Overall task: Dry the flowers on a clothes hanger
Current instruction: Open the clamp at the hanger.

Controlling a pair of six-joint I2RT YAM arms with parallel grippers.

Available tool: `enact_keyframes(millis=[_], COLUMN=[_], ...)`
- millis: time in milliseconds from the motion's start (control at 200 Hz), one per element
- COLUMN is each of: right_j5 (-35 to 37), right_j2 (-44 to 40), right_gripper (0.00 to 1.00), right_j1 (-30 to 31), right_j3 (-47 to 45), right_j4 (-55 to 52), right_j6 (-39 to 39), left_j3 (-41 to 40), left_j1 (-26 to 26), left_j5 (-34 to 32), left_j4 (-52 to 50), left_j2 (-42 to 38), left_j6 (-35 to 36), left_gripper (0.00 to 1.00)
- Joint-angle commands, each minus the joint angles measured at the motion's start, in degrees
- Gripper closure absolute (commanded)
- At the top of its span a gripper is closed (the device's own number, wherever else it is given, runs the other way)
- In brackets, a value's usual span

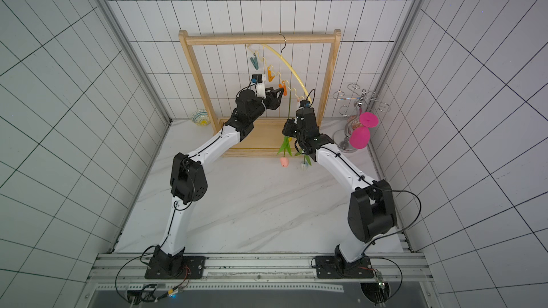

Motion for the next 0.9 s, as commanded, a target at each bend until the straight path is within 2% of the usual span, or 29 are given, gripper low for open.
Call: enact_keyframes(millis=[0, 430, 895], right_j5=[-0.4, -2.2, -2.0], right_j2=[0.2, 0.6, -0.2], right_gripper=[1.00, 1.00, 1.00], right_j1=[-0.4, -0.4, -0.4], right_j3=[3.9, 5.5, 4.9], right_j4=[1.4, 1.7, 1.2], right_j6=[0.1, 0.8, -0.7], left_j3=[1.2, 10.7, 11.1], left_j1=[0.8, 0.4, -0.1], left_j5=[2.2, 6.3, 5.2], left_j4=[0.8, -1.2, 0.7], left_j2=[-0.8, 5.4, 8.1], left_j6=[-0.2, -0.8, -1.6], left_gripper=[0.41, 0.41, 0.42])
